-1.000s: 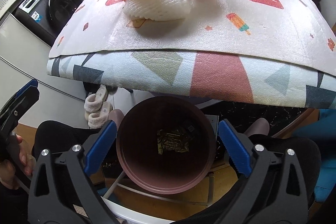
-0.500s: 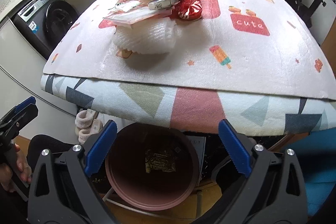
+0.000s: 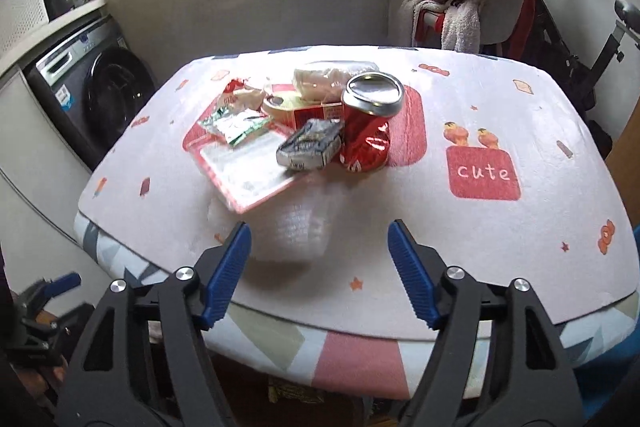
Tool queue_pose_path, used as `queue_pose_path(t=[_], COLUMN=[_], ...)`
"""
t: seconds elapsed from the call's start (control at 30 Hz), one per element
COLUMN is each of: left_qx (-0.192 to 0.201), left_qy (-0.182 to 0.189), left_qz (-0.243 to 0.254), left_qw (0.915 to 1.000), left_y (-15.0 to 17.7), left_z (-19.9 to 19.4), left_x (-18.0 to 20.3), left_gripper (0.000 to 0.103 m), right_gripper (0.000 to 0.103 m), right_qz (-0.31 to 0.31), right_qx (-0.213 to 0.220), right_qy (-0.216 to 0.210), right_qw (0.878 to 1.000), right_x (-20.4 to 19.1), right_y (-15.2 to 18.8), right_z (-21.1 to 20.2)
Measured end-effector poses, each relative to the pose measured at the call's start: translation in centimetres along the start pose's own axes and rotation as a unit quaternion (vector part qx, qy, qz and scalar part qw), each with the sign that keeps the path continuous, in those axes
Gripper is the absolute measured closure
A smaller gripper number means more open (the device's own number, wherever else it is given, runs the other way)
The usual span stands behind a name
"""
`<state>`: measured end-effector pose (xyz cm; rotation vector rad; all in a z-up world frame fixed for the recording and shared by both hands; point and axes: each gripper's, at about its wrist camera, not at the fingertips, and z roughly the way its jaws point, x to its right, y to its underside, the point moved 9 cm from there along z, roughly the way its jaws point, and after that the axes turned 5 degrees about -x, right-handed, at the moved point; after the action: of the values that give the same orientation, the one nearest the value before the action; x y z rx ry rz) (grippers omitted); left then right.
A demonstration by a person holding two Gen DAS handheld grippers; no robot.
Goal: Collect trash
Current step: 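Grasp the black snack box on the table with the right gripper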
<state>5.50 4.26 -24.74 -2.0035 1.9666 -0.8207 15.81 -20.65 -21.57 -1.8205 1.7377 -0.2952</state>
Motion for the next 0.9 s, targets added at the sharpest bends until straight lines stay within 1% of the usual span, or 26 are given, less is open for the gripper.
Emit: queue_pose_path(t=[0.07, 0.1, 0.17, 0.2, 0.4, 0.47, 0.5, 0.57, 0.73, 0.83, 0.87, 0.9], left_qx=[-0.002, -0.003, -0.005, -0.006, -0.013, -0.014, -0.014, -0.015, -0.016, -0.012, -0.008, -0.006], left_qy=[-0.003, -0.005, -0.008, -0.009, -0.01, -0.009, -0.008, -0.006, 0.008, 0.028, 0.039, 0.053], left_qz=[-0.006, -0.01, -0.017, -0.021, -0.039, -0.039, -0.039, -0.039, -0.037, -0.046, -0.051, -0.055], left_qw=[1.0, 0.9999, 0.9998, 0.9997, 0.9991, 0.9991, 0.9991, 0.9991, 0.9991, 0.9985, 0.9979, 0.9971], left_y=[-0.2, -0.3, -0.6, -0.7, -1.1, -1.3, -1.3, -1.4, -2.5, -4.3, -5.2, -6.2], left_z=[0.3, 0.5, 0.8, 0.9, 1.7, 1.9, 2.0, 2.0, 2.1, 2.1, 2.0, 2.0], left_x=[-0.6, -1.0, -1.7, -2.0, -3.0, -3.0, -3.0, -2.8, -2.3, -1.8, -1.6, -1.2], left_gripper=[0.006, 0.006, 0.006, 0.006, 0.006, 0.006, 0.006, 0.006, 0.006, 0.006, 0.009, 0.016], right_gripper=[0.046, 0.047, 0.055, 0.056, 0.066, 0.076, 0.079, 0.088, 0.091, 0.091, 0.091, 0.091], right_qz=[0.036, 0.053, 0.081, 0.09, 0.11, 0.117, 0.121, 0.125, 0.113, 0.093, 0.084, 0.076], right_qx=[-0.002, -0.004, -0.008, -0.011, -0.031, -0.039, -0.041, -0.043, -0.02, -0.002, 0.004, 0.009], right_qy=[-0.02, -0.029, -0.044, -0.046, -0.048, -0.056, -0.062, -0.073, -0.104, -0.108, -0.105, -0.101], right_qw=[0.999, 0.998, 0.996, 0.995, 0.992, 0.991, 0.99, 0.988, 0.988, 0.99, 0.991, 0.992], right_x=[0.5, 0.7, 1.0, 1.1, 1.2, 1.4, 1.5, 1.5, 0.8, 0.1, -0.1, -0.2], right_y=[-1.5, -2.0, -2.9, -3.2, -3.6, -3.4, -3.2, -3.1, -3.2, -3.1, -3.0, -2.8], right_z=[1.4, 2.1, 3.3, 3.9, 6.2, 6.7, 6.9, 6.9, 4.6, 2.9, 2.3, 1.8])
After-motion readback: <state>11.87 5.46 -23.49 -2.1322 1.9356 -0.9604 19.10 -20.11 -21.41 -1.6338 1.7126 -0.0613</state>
